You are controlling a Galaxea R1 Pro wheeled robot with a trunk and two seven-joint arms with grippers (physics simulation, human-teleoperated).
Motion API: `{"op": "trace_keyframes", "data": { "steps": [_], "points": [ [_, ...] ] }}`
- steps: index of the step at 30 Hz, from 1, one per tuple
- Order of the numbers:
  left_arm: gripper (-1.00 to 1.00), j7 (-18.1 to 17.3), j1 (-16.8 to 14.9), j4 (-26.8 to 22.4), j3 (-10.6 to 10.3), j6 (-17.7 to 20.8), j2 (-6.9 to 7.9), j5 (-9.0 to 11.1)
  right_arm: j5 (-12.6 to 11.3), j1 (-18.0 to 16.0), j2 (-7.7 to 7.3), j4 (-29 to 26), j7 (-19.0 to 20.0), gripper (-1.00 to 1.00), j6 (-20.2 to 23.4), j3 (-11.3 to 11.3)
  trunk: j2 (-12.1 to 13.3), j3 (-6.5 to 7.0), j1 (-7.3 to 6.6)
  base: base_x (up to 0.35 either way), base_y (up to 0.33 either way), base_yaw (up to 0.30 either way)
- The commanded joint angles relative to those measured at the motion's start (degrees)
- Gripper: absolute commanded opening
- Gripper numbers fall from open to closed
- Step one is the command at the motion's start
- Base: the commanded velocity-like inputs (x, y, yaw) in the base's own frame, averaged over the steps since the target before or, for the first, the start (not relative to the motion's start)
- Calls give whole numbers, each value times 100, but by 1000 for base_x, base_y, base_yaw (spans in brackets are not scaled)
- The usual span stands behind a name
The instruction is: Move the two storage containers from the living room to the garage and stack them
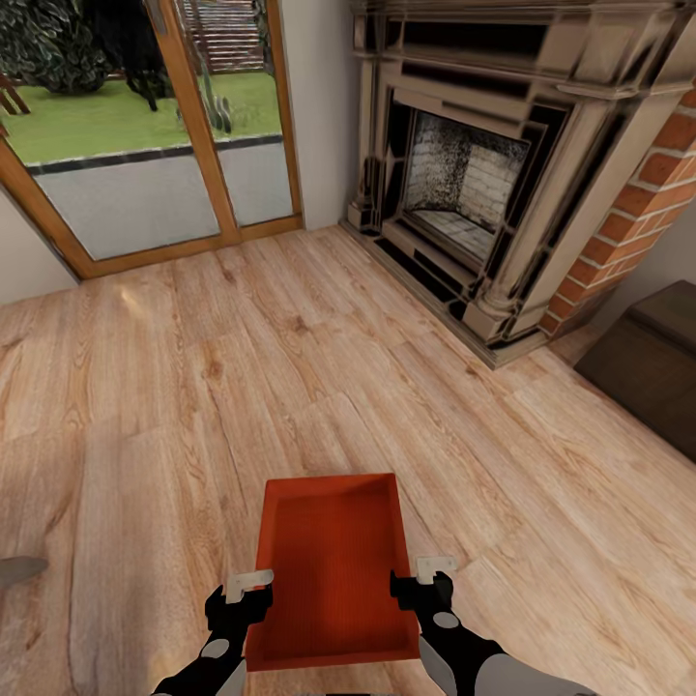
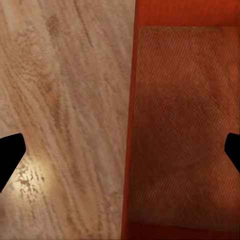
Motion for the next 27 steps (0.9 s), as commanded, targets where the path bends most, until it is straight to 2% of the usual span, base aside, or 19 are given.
{"op": "trace_keyframes", "data": {
  "steps": [1, 19, 27],
  "points": [
    [100, 13, -3, 5, 11, -20, -2, -7, -54, -4, 1, 6, -19, 100, -20, 50, -43, -22, 22, 0, 0, 0],
    [100, 13, -3, 5, 11, -22, -2, -8, -62, -4, 1, 6, -19, 100, -20, 50, -765, -345, 417, 0, 0, 0],
    [100, 15, -3, -2, 11, -41, -3, -3, -62, -2, 1, 6, -19, 100, -20, 50, -765, -345, 417, 0, 0, 0]
  ]
}}
